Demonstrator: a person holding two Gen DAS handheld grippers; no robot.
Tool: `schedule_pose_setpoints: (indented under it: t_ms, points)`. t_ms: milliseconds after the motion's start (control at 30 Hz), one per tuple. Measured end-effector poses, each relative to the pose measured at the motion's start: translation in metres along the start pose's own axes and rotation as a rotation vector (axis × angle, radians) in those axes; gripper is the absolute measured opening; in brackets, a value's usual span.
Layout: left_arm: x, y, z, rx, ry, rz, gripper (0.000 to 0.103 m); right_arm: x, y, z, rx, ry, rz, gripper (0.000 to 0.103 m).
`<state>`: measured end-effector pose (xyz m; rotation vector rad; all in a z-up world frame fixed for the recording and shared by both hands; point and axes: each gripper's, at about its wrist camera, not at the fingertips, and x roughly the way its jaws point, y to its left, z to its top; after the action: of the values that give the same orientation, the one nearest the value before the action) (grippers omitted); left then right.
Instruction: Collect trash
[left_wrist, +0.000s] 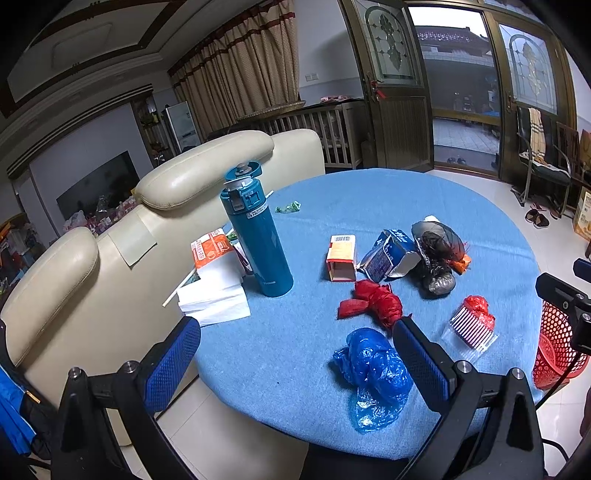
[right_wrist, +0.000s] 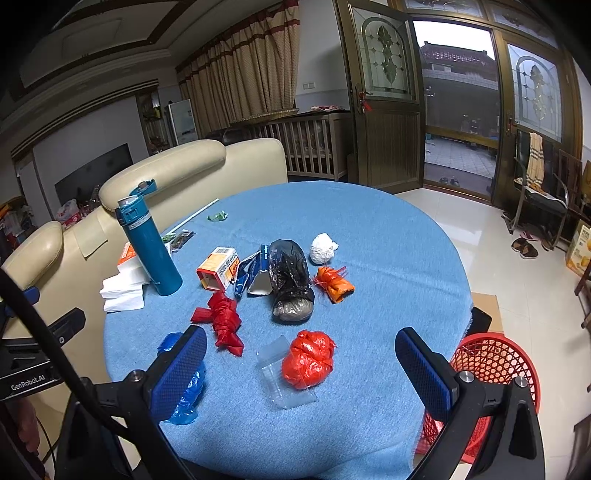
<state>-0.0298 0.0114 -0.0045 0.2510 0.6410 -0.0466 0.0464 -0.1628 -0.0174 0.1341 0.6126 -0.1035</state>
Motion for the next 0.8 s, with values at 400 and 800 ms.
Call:
schedule_pose_setpoints:
  t_ms: [400,800]
  points:
    - [0.0015,0.0004,0.0001,0.000,0.003,-0.002,0.103,0.0034,0.0000,0.0006,0.031,0.015,0.022,0.103]
    - [0.0045,0.0001,0.0002,0.001,0.010,-0.005,0.103,0.0074,-0.0014,0.0001,0.050,0.018,0.026,0.103]
